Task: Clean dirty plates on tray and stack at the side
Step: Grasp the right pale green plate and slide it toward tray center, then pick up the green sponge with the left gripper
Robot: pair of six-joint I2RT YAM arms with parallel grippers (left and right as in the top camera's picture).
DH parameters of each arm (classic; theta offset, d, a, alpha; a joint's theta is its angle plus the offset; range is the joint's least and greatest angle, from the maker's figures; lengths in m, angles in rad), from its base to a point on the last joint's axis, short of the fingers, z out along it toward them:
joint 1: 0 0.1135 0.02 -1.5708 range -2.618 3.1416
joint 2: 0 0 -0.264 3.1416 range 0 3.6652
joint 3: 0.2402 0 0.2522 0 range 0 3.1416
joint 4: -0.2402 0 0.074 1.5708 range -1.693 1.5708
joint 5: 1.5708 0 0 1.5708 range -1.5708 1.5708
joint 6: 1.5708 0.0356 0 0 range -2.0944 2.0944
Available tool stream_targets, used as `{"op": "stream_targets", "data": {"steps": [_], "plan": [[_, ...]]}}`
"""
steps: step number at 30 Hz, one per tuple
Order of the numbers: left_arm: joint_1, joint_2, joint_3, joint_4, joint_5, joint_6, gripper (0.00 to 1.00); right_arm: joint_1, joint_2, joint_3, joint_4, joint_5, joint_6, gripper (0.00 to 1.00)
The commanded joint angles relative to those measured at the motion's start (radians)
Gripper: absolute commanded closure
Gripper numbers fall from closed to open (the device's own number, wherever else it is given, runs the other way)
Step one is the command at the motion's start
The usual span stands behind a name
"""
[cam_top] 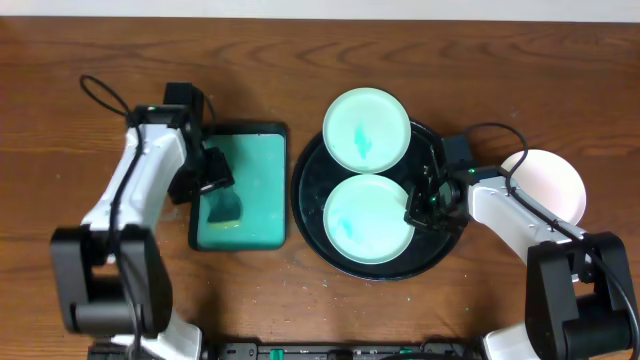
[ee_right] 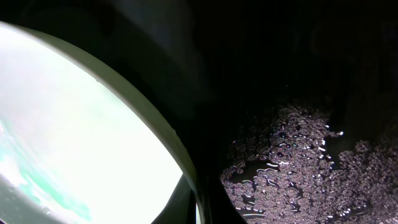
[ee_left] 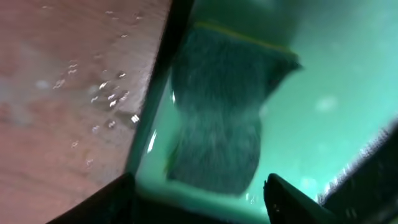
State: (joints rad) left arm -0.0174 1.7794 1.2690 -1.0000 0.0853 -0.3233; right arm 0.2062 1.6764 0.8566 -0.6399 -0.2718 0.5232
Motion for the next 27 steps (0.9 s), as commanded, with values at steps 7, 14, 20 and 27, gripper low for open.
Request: {"op": "stream_targets", "data": {"steps": [7,14,20,27], "plan": [[-0.002,0.235,-0.009,0.074,0.099,0.072,0.92,-0.023,0.040,0.000,0.023,0.215,0.037,0.99],[-0.006,0.118,0.037,-0.014,0.114,0.076,0.93,-0.021,0.040,-0.001,-0.011,0.233,0.075,0.99],[-0.135,-0.154,0.039,0.021,0.203,0.075,0.93,0.003,0.040,-0.001,0.061,0.160,-0.153,0.99],[-0.383,-0.171,0.017,0.181,0.222,-0.098,0.93,0.041,0.040,-0.002,0.064,0.159,-0.209,0.99]]}}
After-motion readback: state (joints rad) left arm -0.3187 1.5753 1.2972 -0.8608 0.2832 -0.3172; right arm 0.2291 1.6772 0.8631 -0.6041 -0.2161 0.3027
